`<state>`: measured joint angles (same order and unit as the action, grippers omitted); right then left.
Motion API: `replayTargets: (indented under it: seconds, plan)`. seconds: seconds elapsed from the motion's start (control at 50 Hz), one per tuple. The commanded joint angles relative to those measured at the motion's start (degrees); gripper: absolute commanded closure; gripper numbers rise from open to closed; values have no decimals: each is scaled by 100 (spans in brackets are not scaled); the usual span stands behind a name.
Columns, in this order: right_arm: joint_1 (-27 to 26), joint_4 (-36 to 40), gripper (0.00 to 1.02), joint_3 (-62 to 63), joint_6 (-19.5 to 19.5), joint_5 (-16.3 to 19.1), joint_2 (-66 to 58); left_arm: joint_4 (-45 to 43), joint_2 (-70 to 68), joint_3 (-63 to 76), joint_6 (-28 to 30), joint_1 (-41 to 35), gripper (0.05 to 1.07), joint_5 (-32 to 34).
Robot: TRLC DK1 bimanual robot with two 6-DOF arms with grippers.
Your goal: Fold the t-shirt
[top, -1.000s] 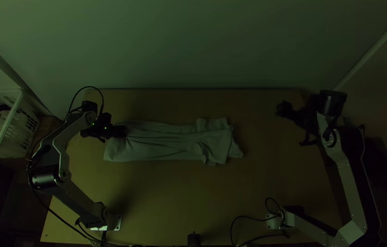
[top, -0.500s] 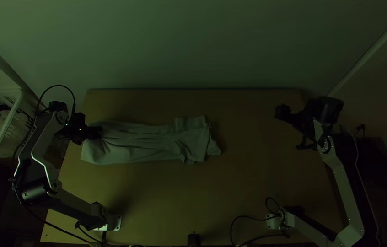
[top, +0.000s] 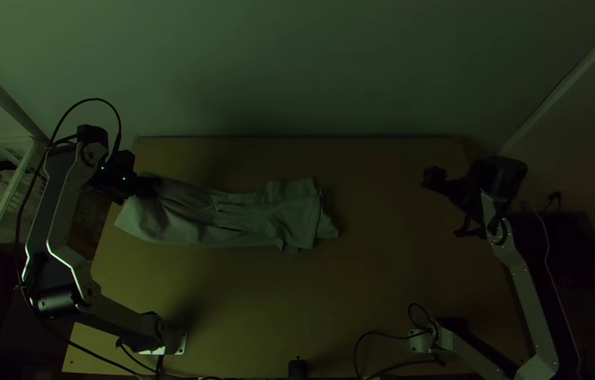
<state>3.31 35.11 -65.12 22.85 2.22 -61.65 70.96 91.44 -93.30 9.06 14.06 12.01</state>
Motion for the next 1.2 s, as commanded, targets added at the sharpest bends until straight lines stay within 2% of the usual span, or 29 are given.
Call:
replayTargets:
  seconds: [0.0, 0.28, 0.58, 0.88, 1.18]
  plan:
    - [-85, -75, 4, 158, -26, -2, 179, 340, -144, -549, -326, -387, 105, -138]
    - [-191, -75, 4, 404, -35, -2, 443, 1034, 234, -1876, -1038, -1670, 105, -392]
    - [-366, -13, 4, 527, -26, 7, 759, 1386, 1131, -3001, -1671, -2865, 105, -841]
    - [-498, 154, 4, 808, -44, 7, 1225, 1386, 1886, -3643, -2295, -3955, 105, -973]
    - [-454, 206, 4, 1169, 26, 15, 1542, 876, 2484, -3652, -2901, -4781, 104, -1148]
